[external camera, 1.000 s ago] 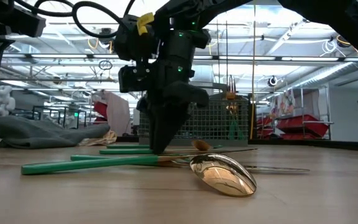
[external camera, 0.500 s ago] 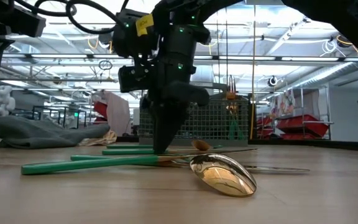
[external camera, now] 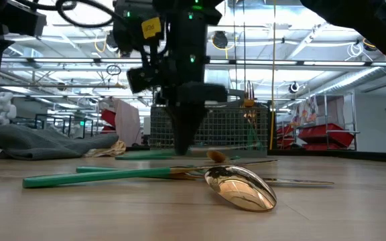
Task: Sort silverware
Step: Put the green knife into the gray silverware basket
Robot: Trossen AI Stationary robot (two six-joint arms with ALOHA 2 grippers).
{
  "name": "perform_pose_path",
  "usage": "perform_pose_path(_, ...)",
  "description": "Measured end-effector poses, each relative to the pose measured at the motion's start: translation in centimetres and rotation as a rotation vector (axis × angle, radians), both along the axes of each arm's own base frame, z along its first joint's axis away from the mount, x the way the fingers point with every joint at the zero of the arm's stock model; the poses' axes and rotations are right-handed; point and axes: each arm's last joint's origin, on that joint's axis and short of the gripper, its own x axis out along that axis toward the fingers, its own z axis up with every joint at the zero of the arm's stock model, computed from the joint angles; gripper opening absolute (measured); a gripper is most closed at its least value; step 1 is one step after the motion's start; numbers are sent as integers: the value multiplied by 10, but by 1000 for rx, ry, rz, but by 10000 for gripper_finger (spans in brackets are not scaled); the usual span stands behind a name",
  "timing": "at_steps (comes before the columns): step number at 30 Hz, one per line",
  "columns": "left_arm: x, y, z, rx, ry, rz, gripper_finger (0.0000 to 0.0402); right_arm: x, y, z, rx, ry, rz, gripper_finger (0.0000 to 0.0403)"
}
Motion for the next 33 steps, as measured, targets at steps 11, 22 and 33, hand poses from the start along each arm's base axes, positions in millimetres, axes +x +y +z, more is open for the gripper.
perform_pose_path(11, 1, -11, -2, -39, -77, -53, 44, -11, -13, 25, -288, 95, -13, 1)
perform_pose_path(22, 1, -14, -2, -14, -144, -29, 44, -11, -45, 68, -619, 5, -50, 1)
perform_pose_path(33, 3, -14, -2, 13, -188, -28, 44, -7, -87, 144, -669, -387, -166, 0)
